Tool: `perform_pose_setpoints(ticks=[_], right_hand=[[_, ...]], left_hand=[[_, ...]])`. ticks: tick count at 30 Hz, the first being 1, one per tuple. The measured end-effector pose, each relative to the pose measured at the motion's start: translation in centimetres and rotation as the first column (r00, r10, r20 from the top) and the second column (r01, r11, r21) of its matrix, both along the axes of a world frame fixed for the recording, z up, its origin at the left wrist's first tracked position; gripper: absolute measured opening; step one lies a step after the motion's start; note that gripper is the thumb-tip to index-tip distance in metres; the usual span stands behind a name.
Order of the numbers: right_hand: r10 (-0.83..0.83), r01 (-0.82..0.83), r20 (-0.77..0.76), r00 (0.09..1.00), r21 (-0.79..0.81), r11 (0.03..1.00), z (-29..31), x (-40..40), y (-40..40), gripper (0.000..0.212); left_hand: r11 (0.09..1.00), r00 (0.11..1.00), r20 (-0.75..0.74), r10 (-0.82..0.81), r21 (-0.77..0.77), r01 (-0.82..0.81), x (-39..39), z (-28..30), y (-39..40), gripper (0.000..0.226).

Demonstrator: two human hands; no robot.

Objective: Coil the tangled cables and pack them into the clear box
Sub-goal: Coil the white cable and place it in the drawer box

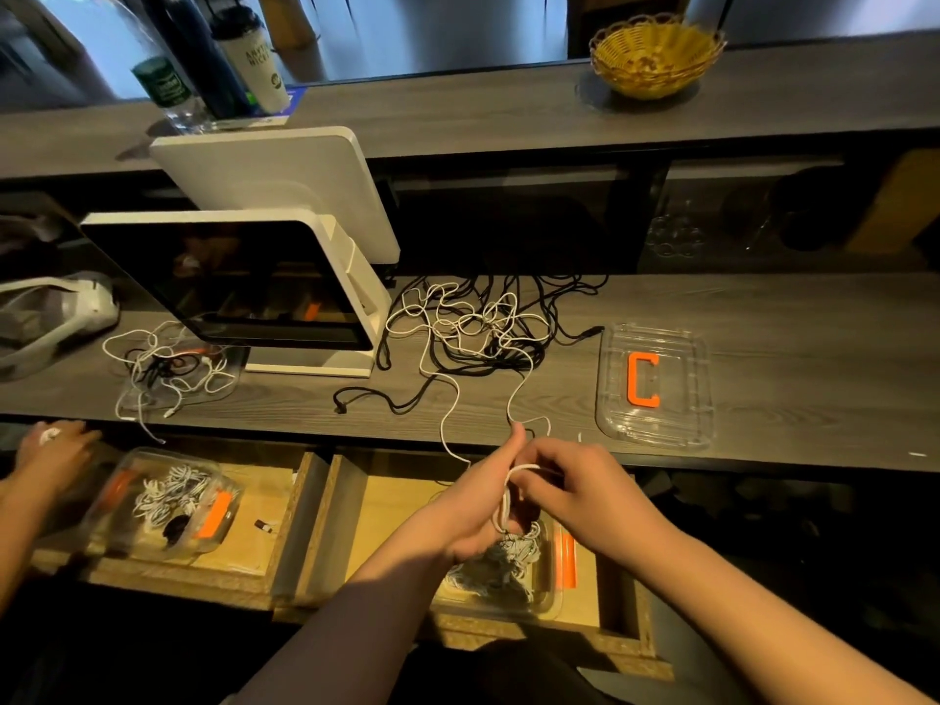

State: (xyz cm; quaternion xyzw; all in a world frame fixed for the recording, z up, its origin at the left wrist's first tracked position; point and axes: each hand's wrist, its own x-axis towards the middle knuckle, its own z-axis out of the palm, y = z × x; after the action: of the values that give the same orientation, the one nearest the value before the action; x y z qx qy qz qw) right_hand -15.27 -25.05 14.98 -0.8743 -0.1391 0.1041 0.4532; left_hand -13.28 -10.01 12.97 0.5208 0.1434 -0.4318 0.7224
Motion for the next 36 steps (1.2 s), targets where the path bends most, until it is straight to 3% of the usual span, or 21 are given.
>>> perform_pose_setpoints(ticks=[4, 10, 17, 20, 22, 26, 29, 32, 36], right_hand=[[-0.043, 0.043, -0.011, 0.999, 0.009, 0.999, -0.3, 0.8, -0.8, 0.019], [-0.126, 0.127, -0.055, 0.99, 0.01, 0.992, -1.2, 1.4, -2.1, 0.036], [-0.255, 0.257, -0.048, 0.966, 0.049, 0.965, -0.9, 0.7, -3.9, 0.044], [-0.26, 0.262, -0.042, 0.965, 0.031, 0.965, -0.9, 0.3, -4.3, 0.051], [-0.286, 0.285, -0.016, 0.958, -0.011, 0.958, -1.0, -0.2, -4.5, 0.057], [-0.334, 0.332, -0.026, 0.942, -0.072, 0.941, -1.6, -1.1, -5.2, 0.067], [-0.334, 0.329, -0.081, 0.939, -0.069, 0.942, -2.3, -1.5, -5.7, 0.06], [-0.291, 0.283, -0.118, 0.95, -0.077, 0.956, -2.7, -2.1, -5.7, 0.045], [-0.246, 0.241, -0.146, 0.958, -0.053, 0.969, -2.9, -3.0, -5.0, 0.039]], left_hand=[[0.999, 0.998, -0.049, -0.029, -0.037, 0.027, -0.1, -0.8, 0.0, 0.06], [0.976, 0.979, -0.043, -0.2, -0.099, 0.195, -0.2, -0.6, 0.6, 0.06], [0.87, 0.881, 0.131, -0.455, 0.274, 0.409, -1.3, 0.5, 1.1, 0.052], [0.809, 0.823, 0.145, -0.549, 0.34, 0.48, -1.8, 0.6, 1.2, 0.05], [0.817, 0.829, 0.117, -0.547, 0.293, 0.497, -2.0, 0.6, 1.3, 0.052], [0.913, 0.907, 0.145, -0.396, 0.169, 0.371, -2.5, 0.5, 0.9, 0.052], [0.997, 0.983, 0.182, -0.038, 0.071, 0.026, -2.5, 0.2, 0.6, 0.056], [0.965, 0.94, 0.243, 0.239, 0.047, -0.257, -2.3, -0.2, 0.6, 0.058], [0.912, 0.89, 0.21, 0.405, -0.016, -0.411, -2.1, 0.1, 0.2, 0.055]])
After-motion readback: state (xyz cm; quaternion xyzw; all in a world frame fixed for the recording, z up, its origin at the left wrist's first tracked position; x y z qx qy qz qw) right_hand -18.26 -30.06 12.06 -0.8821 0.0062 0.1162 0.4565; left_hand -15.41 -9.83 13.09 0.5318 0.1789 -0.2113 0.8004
